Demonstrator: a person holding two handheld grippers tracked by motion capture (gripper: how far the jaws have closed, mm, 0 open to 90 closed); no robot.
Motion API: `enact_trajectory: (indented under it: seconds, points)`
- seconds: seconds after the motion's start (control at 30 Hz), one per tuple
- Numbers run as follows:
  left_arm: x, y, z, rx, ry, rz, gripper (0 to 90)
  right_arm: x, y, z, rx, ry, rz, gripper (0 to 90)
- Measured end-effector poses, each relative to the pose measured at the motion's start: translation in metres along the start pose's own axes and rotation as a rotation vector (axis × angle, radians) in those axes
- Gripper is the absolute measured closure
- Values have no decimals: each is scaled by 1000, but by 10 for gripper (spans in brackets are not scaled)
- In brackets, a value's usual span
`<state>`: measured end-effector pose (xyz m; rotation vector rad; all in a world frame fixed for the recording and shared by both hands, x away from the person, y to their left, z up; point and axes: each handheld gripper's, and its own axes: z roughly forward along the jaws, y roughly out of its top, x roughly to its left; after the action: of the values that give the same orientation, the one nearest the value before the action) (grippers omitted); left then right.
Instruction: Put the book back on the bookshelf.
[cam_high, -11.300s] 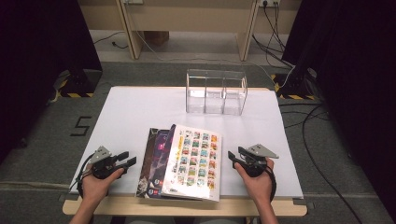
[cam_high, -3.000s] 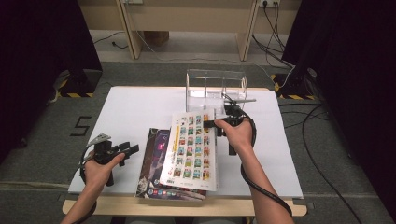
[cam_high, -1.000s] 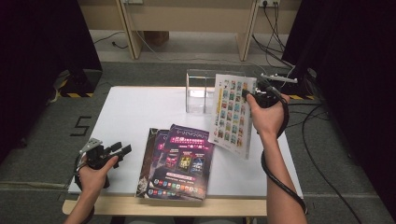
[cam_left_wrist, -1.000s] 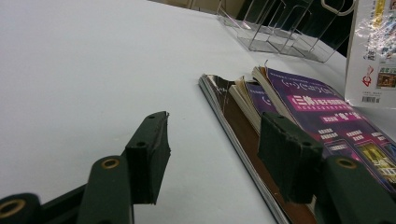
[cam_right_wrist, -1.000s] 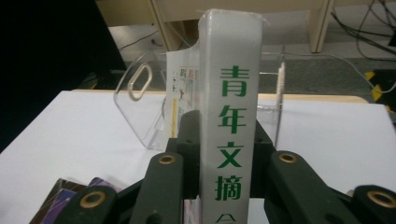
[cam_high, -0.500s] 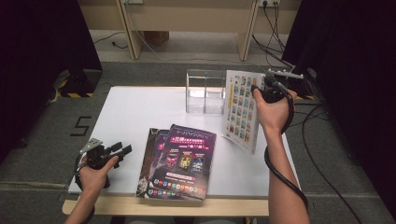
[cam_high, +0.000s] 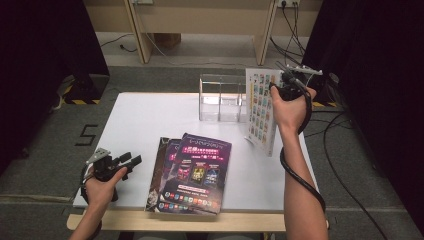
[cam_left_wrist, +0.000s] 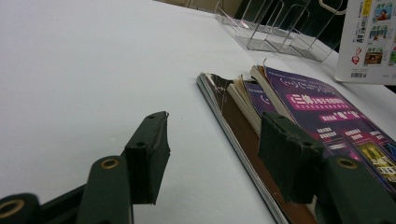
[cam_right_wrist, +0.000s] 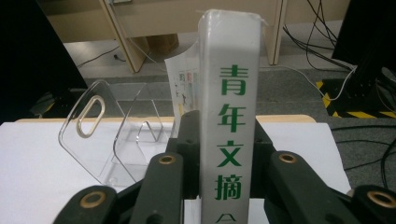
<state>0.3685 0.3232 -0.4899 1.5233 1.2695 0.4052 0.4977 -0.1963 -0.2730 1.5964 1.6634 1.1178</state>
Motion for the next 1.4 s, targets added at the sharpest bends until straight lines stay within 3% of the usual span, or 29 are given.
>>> enact_trajectory:
  seconds: [0.5, 1.07, 1.4]
  points:
    - [0, 0, 0, -1, -6, 3, 420, 7, 15, 24, -43, 6, 18, 741]
    - [2, -1, 0, 1, 0, 9, 420, 9, 34, 48, -158, 1, 11, 741]
    - [2, -1, 1, 2, 1, 9, 420, 10, 34, 68, -213, -10, 10, 741]
